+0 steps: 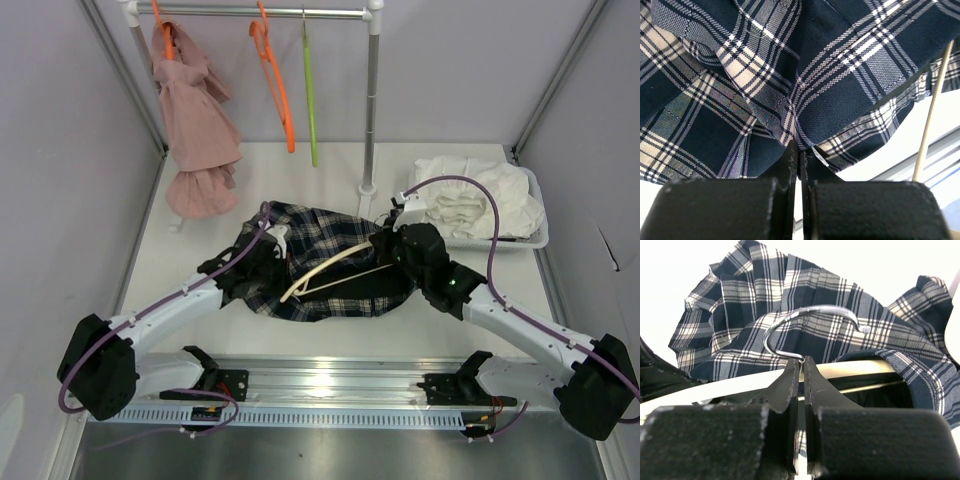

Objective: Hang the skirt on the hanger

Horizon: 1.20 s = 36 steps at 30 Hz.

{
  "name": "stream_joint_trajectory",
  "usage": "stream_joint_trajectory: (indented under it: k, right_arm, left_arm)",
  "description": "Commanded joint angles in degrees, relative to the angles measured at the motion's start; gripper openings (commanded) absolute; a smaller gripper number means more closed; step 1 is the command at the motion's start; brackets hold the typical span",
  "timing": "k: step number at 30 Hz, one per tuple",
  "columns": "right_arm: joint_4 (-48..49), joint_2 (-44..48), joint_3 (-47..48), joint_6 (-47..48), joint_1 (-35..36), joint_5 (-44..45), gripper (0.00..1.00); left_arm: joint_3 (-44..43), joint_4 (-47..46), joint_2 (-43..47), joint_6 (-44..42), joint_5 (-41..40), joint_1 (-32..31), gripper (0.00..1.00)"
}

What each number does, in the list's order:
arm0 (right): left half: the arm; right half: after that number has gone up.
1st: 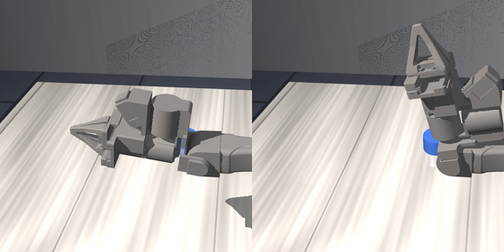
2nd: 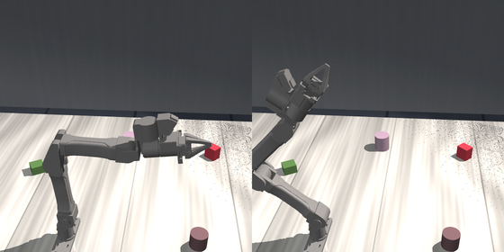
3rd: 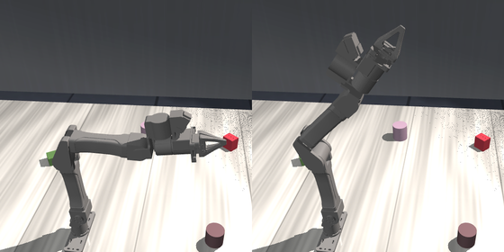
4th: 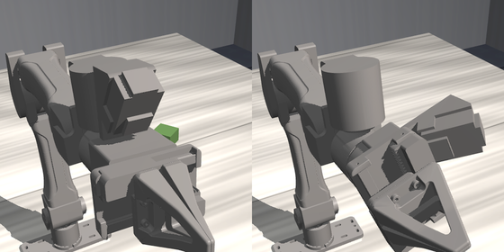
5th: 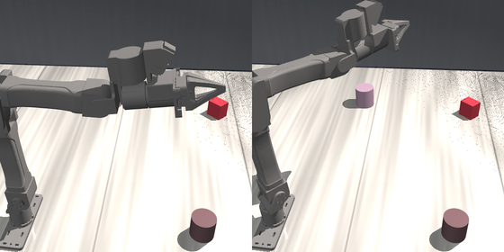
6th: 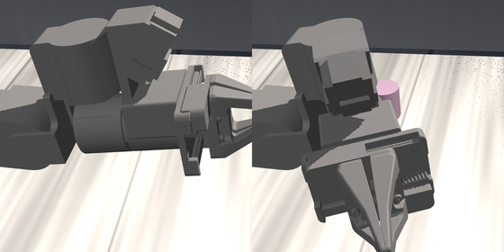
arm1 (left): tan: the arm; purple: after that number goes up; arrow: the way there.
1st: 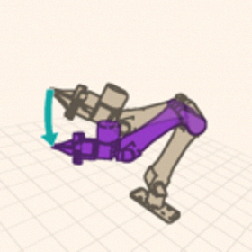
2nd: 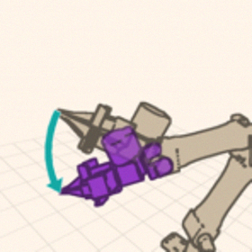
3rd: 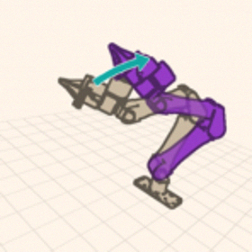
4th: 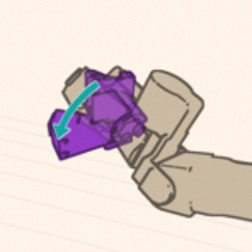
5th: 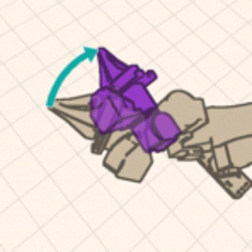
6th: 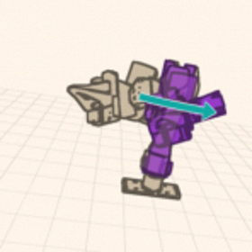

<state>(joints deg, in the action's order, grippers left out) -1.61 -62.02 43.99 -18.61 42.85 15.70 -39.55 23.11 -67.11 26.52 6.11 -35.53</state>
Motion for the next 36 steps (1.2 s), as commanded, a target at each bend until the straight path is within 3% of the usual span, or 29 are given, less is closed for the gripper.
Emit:
stream_joint_trajectory:
  k: [1,14,25,36]
  right_arm:
    - [6.70,0.41,-1.88,4.28,-1.10,7.49,0.00]
    - [15.84,-1.52,-8.56,6.66,-1.10,15.58,0.00]
    - [22.34,-2.23,-10.32,11.92,3.29,27.08,0.00]
    - [27.01,-0.64,-13.58,16.06,6.89,32.63,0.00]
  left_arm:
    - [-3.16,2.89,2.77,-1.47,2.94,1.07,0.00]
    - [-3.69,7.64,6.64,-4.11,7.77,7.75,0.00]
    - [-7.82,12.74,6.91,-5.87,8.57,8.37,0.00]
    - [-14.05,17.93,5.50,-6.48,7.78,9.07,0.00]
